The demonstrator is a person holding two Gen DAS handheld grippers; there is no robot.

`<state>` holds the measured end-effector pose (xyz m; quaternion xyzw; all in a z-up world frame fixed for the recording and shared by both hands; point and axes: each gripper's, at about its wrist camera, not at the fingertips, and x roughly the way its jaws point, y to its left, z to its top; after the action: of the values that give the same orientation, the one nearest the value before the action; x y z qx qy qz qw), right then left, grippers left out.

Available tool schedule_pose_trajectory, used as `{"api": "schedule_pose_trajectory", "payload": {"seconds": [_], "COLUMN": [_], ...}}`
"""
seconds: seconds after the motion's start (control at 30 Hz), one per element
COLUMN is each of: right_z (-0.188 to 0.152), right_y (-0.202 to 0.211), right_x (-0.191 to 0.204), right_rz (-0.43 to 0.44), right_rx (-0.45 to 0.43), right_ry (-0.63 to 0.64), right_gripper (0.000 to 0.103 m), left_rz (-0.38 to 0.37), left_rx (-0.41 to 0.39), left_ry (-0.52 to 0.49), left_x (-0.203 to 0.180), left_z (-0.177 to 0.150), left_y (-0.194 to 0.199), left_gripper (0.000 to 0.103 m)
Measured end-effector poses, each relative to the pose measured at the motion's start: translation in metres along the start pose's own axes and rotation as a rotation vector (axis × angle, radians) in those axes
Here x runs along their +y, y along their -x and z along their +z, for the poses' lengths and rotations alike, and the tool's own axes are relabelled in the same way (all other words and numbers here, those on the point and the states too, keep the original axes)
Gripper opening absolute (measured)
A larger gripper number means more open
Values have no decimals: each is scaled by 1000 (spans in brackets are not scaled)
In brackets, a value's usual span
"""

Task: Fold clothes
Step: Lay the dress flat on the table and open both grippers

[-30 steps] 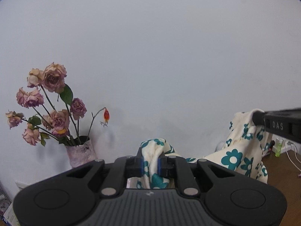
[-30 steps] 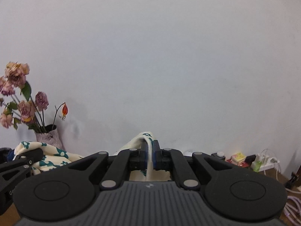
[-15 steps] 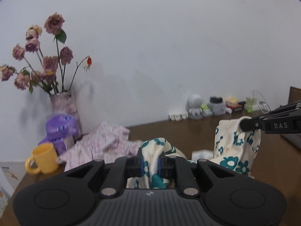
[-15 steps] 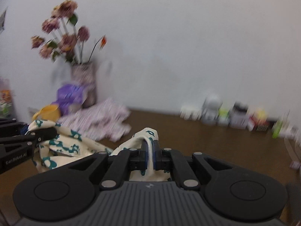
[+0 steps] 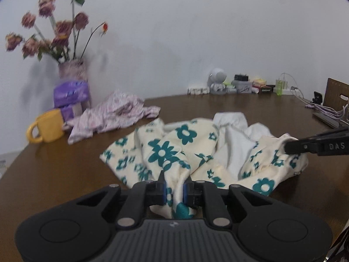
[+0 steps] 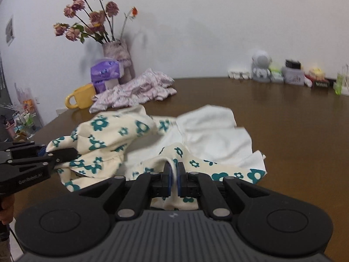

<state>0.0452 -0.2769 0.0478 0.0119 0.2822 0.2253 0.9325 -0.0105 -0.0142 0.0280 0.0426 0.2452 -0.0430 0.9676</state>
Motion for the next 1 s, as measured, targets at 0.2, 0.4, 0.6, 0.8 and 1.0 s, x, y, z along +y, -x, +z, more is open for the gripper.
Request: {"api": "schedule_pose_trajectory", "payload": {"seconds": [0.2,0.4,0.6,0.8,1.0], "right_z": [-26,-39,-41,-39,-35], "right_y": [2,1,1,11,25], "right_x": [0,3,2,2,4], "right_rz": [12,-1,1,16,1], "right_rx": [19,23,28,19,-21], "right_ry": [-51,-50,-62,-69,-58], "right_gripper": [4,4,9,48,70], "left_rz": [10,25,-9,-41,-20], "left_rx": [8,3,-1,-49,-82], "left_ry": [-2,-19,-1,29,34], "left_x": [3,2,5,13,20], "left_z": [-9,-15,-15,-12,-6], "left_y": [3,5,9,26,38], "left_gripper": [13,13,29,82,87]}}
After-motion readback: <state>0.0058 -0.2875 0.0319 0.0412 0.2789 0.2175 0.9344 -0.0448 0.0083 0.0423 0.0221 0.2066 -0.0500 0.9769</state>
